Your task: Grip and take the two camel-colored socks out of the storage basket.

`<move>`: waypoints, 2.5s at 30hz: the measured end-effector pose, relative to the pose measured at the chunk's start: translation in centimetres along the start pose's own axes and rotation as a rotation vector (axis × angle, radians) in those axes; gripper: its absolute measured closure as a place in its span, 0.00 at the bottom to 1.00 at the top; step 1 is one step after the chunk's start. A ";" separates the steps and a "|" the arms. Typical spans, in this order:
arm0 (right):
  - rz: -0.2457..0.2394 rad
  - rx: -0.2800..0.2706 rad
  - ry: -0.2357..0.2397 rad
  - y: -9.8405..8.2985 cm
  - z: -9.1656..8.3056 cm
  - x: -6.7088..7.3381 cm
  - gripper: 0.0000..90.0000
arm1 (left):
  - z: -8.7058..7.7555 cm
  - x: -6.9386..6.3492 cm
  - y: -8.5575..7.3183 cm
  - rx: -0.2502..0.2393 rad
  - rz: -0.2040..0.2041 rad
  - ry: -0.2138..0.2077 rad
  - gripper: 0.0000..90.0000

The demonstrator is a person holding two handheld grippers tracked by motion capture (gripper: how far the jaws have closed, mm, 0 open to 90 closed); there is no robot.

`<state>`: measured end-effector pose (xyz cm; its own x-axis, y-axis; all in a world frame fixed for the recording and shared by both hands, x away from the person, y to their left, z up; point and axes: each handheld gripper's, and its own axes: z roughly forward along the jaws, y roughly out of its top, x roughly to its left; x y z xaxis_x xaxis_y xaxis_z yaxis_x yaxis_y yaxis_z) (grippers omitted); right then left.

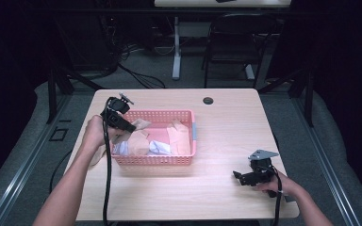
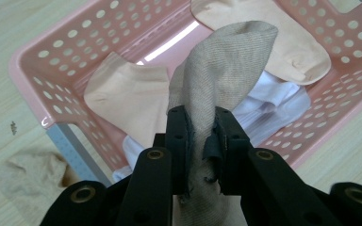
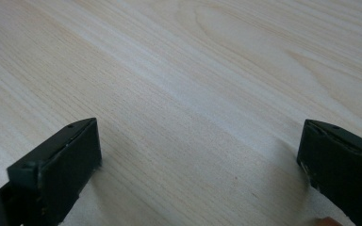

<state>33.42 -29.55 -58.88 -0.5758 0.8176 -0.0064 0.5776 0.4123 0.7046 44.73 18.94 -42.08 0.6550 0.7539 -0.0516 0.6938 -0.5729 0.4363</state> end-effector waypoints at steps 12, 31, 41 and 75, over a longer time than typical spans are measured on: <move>-0.001 0.001 0.000 0.0 0.0 0.0 0.00 | -2.8 0.7 -0.3 -0.060 -0.022 0.018 0.87; -0.007 -0.009 0.016 0.0 0.1 0.1 0.00 | -6.3 4.6 -3.6 -0.099 -0.132 0.111 0.87; -0.007 -0.008 0.016 0.0 0.1 0.1 0.00 | -6.5 7.8 -6.9 -0.079 -0.241 0.184 0.87; -0.005 -0.011 0.016 0.0 0.1 0.1 0.00 | 4.0 12.5 -11.1 0.075 -0.468 0.154 0.86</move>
<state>33.45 -29.43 -58.96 -0.5883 0.8087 0.0013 0.5680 0.4121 0.7125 46.40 33.45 -51.13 0.2206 0.9711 -0.0911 0.9261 -0.1793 0.3319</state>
